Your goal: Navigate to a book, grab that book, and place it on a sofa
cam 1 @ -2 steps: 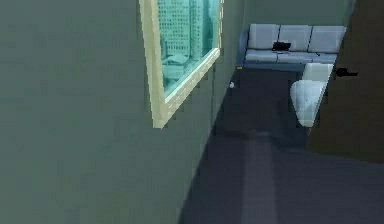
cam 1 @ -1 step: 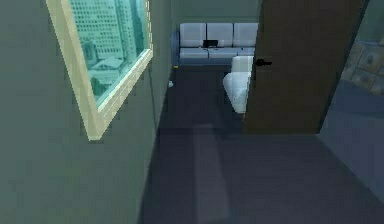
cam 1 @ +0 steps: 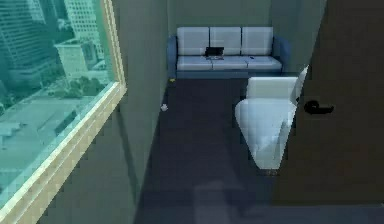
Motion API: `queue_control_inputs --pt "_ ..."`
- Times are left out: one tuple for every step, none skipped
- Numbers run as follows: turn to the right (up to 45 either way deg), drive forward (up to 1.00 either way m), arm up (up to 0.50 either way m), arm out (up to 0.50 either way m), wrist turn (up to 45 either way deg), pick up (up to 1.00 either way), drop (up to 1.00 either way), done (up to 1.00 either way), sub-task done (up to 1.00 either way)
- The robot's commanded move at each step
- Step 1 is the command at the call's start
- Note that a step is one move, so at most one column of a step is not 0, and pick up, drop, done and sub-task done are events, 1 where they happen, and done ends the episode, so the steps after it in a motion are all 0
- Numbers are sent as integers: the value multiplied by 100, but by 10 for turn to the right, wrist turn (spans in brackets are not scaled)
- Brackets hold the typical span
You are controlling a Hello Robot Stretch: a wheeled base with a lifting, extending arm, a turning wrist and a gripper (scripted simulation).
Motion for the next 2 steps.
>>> queue_control_inputs --pt "0 100 0 0 0 0 0 0 0" --pt "0 100 0 0 0 0 0 0 0"
